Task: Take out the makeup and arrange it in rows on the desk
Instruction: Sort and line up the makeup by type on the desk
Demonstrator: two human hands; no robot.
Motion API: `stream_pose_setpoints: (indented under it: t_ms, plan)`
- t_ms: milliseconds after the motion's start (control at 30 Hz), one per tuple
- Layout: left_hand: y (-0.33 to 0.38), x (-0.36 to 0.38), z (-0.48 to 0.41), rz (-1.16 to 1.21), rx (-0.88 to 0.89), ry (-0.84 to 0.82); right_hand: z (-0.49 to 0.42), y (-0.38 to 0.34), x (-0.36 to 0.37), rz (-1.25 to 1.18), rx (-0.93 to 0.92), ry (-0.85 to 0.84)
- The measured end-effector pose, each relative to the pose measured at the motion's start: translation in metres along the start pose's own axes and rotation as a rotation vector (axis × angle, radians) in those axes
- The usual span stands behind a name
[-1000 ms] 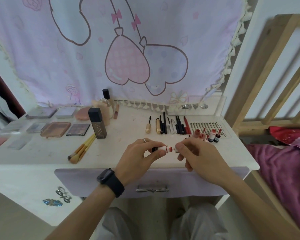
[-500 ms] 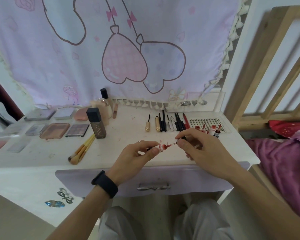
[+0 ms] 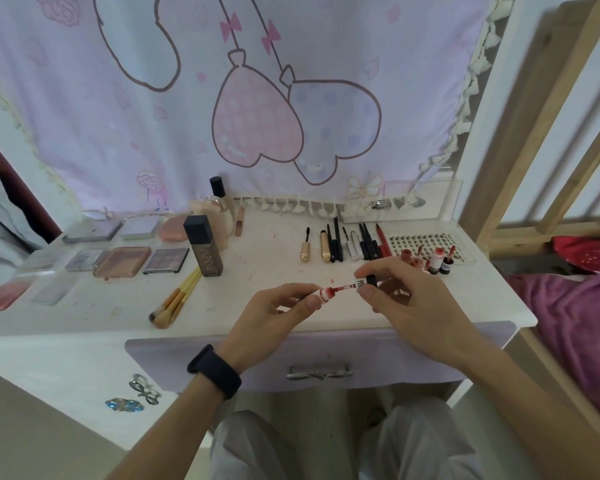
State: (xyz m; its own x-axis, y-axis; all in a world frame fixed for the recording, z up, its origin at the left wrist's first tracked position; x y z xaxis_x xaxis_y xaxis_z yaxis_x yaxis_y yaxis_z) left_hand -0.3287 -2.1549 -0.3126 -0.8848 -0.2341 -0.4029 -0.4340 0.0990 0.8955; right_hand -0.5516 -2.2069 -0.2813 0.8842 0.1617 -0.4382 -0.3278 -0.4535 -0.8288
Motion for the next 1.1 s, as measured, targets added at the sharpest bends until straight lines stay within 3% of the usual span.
stream_pose_setpoints:
  t_ms: [267,600,800,967,1100]
  plan:
    - [0.003,0.000,-0.001,-0.003,-0.004,-0.016,-0.002,-0.005,0.002,0.120,-0.102,-0.017]
    - [0.000,-0.002,0.001,0.047,-0.061,0.016,0.002,-0.003,-0.005,0.138,-0.057,0.078]
    - [0.013,-0.004,-0.012,0.225,-0.142,0.111,0.003,0.004,-0.025,-0.276,0.206,0.313]
    - [0.034,0.005,-0.034,0.371,-0.217,0.148,0.003,0.012,-0.047,-0.692,0.416,0.392]
    - [0.061,0.020,-0.061,0.415,-0.226,0.151,0.006,0.017,-0.074,-0.762,0.476,0.434]
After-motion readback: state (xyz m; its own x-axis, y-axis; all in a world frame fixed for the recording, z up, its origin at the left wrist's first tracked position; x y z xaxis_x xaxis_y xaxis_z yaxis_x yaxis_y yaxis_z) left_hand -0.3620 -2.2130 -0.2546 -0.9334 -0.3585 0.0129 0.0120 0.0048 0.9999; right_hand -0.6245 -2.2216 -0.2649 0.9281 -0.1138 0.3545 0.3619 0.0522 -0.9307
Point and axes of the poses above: each hand's wrist, its own z-axis away from the middle knuckle, its own x-axis out of the palm, y = z × x, the point moved 1 cm from there along -z, towards the middle knuckle, and after that the axes turned 10 degrees about y, right-handed, at the moved point
